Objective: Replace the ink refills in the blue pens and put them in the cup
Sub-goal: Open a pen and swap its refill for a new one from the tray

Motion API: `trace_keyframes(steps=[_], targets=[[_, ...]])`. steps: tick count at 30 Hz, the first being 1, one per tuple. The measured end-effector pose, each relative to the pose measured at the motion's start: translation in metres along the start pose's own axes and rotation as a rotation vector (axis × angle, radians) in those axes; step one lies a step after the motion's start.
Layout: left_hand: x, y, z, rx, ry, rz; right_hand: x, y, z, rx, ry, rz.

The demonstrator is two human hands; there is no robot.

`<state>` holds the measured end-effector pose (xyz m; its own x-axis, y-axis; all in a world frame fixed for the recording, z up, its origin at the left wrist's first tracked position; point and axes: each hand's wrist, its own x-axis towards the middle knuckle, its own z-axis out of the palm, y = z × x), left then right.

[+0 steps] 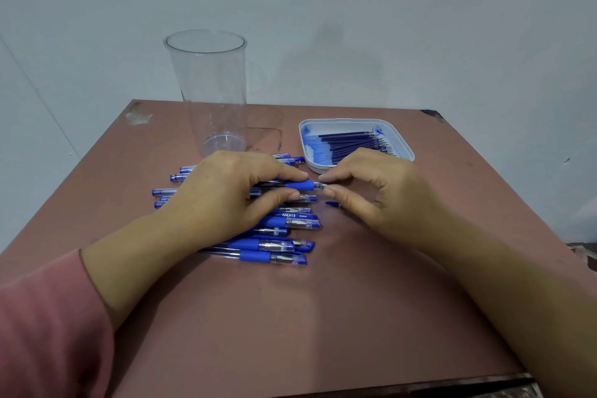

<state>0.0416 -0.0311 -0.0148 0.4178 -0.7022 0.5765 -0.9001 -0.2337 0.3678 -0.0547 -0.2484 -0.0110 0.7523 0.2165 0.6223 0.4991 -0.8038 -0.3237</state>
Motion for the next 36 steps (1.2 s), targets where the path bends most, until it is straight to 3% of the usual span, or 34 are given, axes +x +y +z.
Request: trace_keyframes(steps=[10,15,23,36], targets=[[0.0,0.001,-0.002,-0.044,-0.009,0.006,-0.002,-0.006,0.004,-0.003,-0.001,-0.006],[0.0,0.0,-0.002,-0.046,0.0,-0.008,-0.003,-0.009,0.002,0.067,0.03,0.138],[0.0,-0.005,-0.007,0.009,-0.004,-0.078,-0.004,0.003,-0.004,0.04,0.032,0.183],[0.004,-0.015,-0.016,-0.001,-0.041,-0.157,-0.007,0.004,-0.011,-0.1,-0.153,0.081]])
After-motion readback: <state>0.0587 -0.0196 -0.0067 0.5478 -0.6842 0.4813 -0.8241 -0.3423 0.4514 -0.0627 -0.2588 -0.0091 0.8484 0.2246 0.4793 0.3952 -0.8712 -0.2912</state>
